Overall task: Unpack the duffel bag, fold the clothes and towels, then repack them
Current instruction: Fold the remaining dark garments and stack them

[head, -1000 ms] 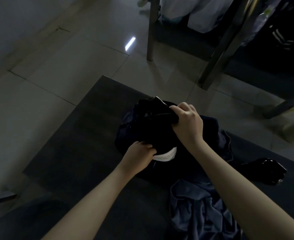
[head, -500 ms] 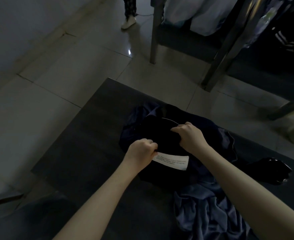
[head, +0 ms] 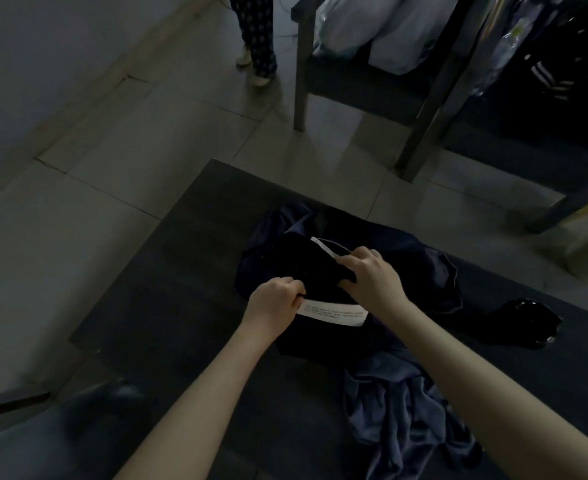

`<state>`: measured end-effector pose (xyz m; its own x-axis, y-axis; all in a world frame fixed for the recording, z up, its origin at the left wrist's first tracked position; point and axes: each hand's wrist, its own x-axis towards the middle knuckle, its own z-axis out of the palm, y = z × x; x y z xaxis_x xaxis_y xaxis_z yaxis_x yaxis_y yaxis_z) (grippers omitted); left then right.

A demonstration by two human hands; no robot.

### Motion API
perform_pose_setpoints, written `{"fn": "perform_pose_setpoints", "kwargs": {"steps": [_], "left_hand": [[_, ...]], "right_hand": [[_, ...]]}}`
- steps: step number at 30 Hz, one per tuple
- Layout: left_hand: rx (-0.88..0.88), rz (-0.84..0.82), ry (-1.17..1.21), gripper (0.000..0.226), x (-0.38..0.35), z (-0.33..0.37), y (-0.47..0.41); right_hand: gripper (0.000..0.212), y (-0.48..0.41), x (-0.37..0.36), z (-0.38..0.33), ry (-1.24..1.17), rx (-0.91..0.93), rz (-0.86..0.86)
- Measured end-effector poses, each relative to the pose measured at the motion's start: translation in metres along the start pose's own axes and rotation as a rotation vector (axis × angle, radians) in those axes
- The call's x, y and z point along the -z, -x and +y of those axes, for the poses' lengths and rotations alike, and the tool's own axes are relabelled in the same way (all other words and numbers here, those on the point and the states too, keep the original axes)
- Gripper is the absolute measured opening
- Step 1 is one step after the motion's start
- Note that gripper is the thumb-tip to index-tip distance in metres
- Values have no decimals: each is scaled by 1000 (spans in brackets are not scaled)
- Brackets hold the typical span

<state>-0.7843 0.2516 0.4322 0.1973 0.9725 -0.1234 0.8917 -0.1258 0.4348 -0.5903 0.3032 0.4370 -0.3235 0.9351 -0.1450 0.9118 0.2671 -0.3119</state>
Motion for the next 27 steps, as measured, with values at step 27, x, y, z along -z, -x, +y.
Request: {"fn": "perform_pose_setpoints", "kwargs": {"steps": [27], "left_hand": [[54,-350,19,33,-103,116,75]], "right_hand": [[31,174,-40,96,-365,-276,-172]]}}
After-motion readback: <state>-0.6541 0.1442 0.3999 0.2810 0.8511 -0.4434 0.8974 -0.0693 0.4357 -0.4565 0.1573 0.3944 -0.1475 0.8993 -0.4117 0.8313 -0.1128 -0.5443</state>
